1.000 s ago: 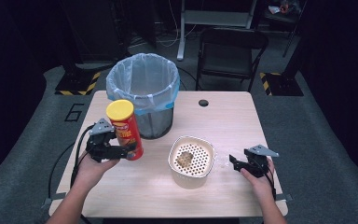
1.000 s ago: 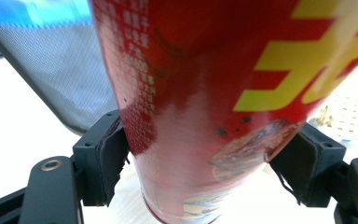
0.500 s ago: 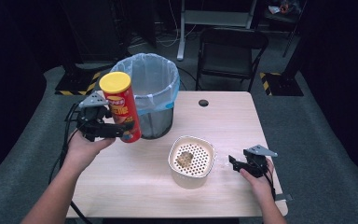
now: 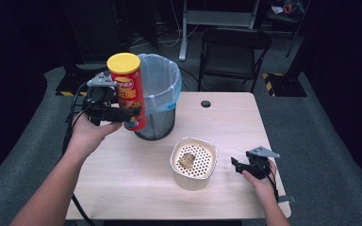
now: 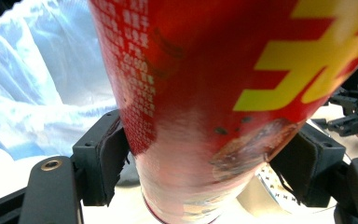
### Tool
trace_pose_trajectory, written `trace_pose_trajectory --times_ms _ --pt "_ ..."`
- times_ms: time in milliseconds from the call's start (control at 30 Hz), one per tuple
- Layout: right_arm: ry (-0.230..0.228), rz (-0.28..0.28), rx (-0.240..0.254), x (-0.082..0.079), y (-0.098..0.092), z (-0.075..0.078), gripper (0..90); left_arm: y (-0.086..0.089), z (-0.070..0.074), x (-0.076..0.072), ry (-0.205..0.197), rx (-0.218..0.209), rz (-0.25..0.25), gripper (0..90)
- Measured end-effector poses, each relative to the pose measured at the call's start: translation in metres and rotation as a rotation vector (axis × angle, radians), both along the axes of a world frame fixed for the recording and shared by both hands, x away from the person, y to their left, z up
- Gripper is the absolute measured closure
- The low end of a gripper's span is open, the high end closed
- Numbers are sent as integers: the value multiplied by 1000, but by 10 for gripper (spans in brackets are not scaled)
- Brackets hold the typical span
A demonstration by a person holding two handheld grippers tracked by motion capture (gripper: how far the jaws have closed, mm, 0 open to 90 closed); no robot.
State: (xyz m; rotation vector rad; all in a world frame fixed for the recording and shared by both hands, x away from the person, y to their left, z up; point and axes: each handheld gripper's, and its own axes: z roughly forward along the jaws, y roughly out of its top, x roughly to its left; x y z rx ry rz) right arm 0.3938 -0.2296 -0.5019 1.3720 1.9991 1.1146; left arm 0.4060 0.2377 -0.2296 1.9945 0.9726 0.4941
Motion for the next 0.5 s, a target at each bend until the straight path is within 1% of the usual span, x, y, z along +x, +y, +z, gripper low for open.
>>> trace_pose_trajectory --times_ms 67,167,267,333,367,500 --pt "-2 -2 1 0 -1 0 264 -2 6 1 -5 5 6 242" --pt "-1 0 3 0 -1 0 264 -6 16 3 -16 9 29 242" --pt "5 2 6 0 -1 -1 264 -8 22 6 -20 -1 37 243" --pt "6 2 9 1 -1 -1 264 -9 26 8 -23 -6 38 242" --pt "4 3 7 1 -1 -1 264 -11 28 10 -27 -8 30 242" --pt "7 3 8 1 -1 -1 264 -11 33 16 -36 -11 22 242"
